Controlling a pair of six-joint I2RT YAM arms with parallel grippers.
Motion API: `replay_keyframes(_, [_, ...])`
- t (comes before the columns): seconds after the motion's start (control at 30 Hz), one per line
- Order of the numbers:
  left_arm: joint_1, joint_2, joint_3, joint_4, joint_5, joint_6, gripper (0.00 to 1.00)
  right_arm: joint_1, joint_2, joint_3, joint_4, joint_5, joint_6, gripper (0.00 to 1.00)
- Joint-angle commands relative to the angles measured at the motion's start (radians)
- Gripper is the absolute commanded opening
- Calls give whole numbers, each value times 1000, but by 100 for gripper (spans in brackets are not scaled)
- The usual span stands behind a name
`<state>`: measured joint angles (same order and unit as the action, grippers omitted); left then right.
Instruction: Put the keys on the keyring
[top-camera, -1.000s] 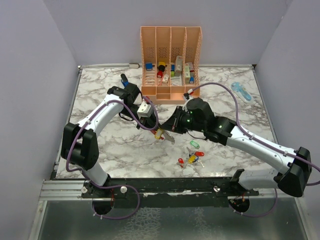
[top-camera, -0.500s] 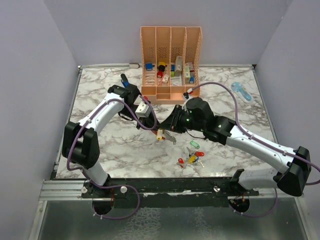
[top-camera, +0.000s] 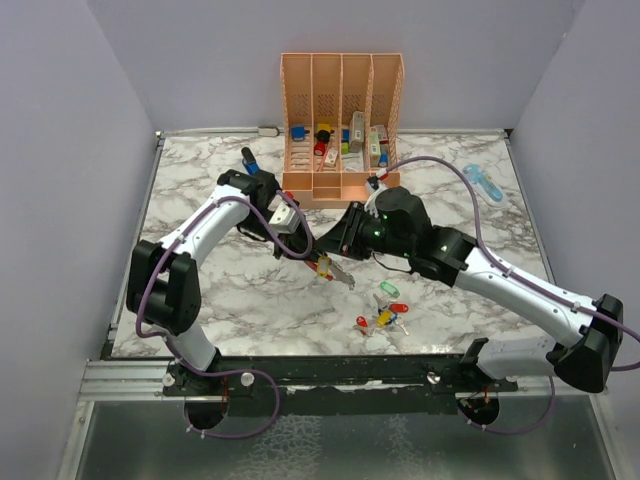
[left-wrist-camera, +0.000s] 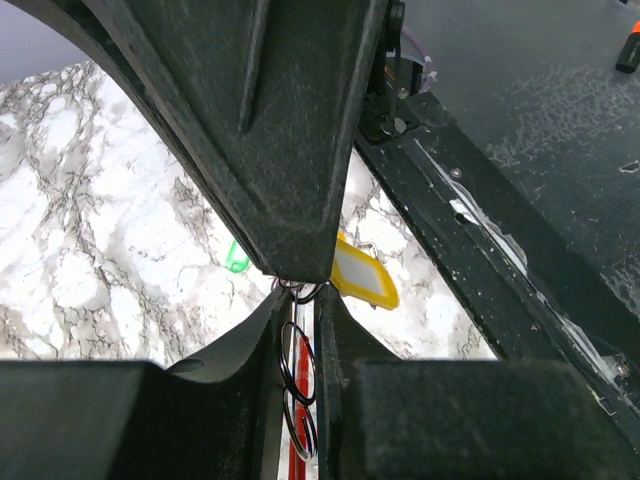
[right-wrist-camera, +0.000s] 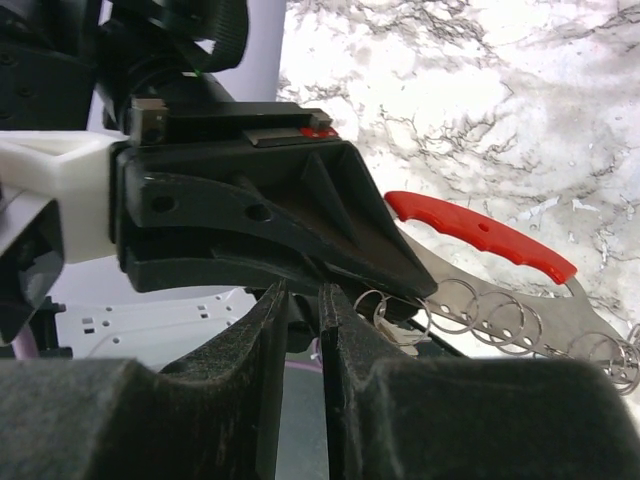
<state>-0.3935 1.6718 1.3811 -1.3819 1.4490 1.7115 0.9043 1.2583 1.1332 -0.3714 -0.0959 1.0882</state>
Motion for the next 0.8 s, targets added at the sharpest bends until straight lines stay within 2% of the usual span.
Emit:
replay_keyframes(0.0, [5,14,26,-20,78,30,0,11,-19,41,-18,-14,-3,20])
replay_keyframes(0.17, [8,11,24,-20,82,33,0,11,-90,44,-69,55,-38,19])
replay_keyframes(0.33, [14,-1,22,-20,91,34,0,11,-170,25,-156,146,-180,11])
replay_keyframes(0.43, [16,-9,19,-19,99,35,0,11,-203,-7,-182,196,-296,10])
replay_keyframes(0.6, [15,-19,18,-20,117,31,0,11,-250,-126,-55,205,-609,13])
replay_keyframes(0.77, [16,-28,23,-21,138,13,0,11,-286,-235,100,176,-824,18])
